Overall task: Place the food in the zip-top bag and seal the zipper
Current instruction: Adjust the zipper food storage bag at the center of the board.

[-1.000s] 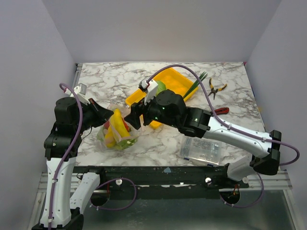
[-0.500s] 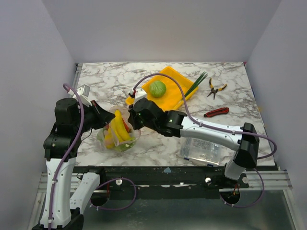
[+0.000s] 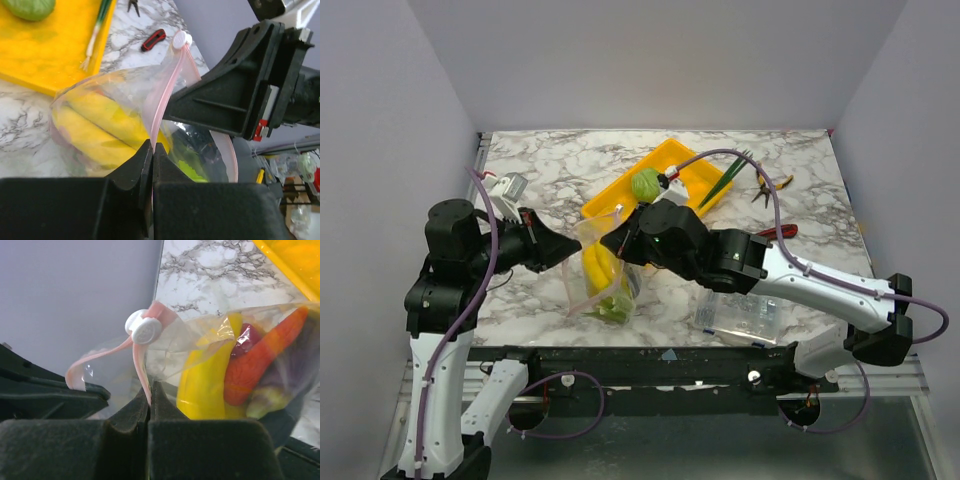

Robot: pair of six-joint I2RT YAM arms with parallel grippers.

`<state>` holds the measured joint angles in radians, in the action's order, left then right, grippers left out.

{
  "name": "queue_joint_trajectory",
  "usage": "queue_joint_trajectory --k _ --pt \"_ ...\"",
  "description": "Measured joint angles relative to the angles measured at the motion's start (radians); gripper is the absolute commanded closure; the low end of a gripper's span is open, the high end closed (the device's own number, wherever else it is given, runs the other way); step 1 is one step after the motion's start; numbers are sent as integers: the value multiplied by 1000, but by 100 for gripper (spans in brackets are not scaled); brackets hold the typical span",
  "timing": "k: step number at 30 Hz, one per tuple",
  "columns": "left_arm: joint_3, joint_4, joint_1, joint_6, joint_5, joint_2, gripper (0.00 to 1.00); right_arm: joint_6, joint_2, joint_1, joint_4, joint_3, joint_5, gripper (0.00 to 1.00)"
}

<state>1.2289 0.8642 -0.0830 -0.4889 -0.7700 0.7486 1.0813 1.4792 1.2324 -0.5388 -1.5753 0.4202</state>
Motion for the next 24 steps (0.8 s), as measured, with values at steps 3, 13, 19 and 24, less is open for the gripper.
queue_joint_trajectory --k 3,13,19,24 --pt "-21 -32 -15 6 -46 6 93 121 -9 5 -17 1 59 100" --pt "-137 -136 -39 11 -86 122 51 286 127 6 -67 -34 266 100" --pt "-137 -182 -96 62 -63 84 17 303 141 6 -81 -84 325 100" --pt "-138 -191 -208 134 39 14 8 314 159 6 -92 -122 352 100"
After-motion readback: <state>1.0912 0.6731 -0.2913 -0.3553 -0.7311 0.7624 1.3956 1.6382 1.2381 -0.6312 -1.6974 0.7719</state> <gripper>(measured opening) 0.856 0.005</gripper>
